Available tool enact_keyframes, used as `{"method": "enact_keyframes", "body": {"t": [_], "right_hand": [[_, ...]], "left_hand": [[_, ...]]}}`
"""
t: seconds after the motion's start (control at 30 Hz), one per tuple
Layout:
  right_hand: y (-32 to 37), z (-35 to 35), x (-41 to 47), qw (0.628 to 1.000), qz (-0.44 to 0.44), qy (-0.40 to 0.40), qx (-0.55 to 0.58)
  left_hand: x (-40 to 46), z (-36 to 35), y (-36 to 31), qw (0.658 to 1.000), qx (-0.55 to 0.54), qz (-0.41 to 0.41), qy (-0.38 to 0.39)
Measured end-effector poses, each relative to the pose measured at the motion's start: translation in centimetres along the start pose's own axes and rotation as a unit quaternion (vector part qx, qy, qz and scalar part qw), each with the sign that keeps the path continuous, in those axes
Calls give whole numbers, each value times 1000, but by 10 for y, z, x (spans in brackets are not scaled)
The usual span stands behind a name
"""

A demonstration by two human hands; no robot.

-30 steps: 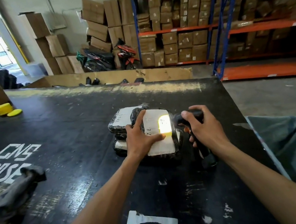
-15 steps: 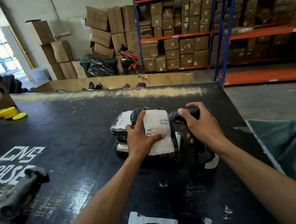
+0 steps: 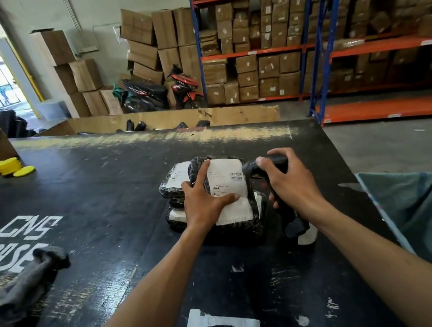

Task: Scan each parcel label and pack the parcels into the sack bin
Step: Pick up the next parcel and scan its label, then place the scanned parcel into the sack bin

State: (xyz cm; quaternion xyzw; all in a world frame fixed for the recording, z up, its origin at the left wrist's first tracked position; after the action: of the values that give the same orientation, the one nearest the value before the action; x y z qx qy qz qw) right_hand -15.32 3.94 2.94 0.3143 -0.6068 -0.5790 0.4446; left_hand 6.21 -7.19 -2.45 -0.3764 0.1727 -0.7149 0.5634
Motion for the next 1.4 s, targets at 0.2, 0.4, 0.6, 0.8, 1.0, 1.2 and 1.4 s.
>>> {"method": "enact_keyframes", "body": {"t": [0.2, 0.4, 0.6, 0.8, 1.0, 1.2, 1.4], "right_hand": [[-2, -7, -5, 1000, -5, 6, 3], [-60, -24, -23, 993, -53, 36, -98], [-159, -37, -65, 961, -152, 77, -220], [-182, -39, -78, 952, -154, 80, -253], [-169, -33, -76, 914, -139, 121, -360], [-81, 17, -47, 942, 10, 48, -332], [-32, 94, 9, 995, 72, -4, -67]], "left_hand": [[2, 4, 5, 1000, 1, 3, -12], [5, 26, 13, 997, -4, 30, -74], [-5, 31, 32, 988, -68, 81, -110], [-16, 22, 38, 989, -76, 75, -105], [-19, 13, 28, 990, -80, 68, -89], [0, 20, -6, 988, -104, 37, -105], [19, -11, -97, 982, -180, -34, -38]]}}
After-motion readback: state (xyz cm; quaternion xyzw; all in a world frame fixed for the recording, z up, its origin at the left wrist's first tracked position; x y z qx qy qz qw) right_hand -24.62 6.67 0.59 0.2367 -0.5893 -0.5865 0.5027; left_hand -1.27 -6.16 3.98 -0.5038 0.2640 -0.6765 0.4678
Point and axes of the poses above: each hand's wrist, its own x-axis towards the middle knuckle, its own z-axis out of the back of the hand, y = z × x, the point moved 10 cm from there along x, towards the middle knuckle, and after that the axes turned 12 degrees about x, right-handed, at the moved point
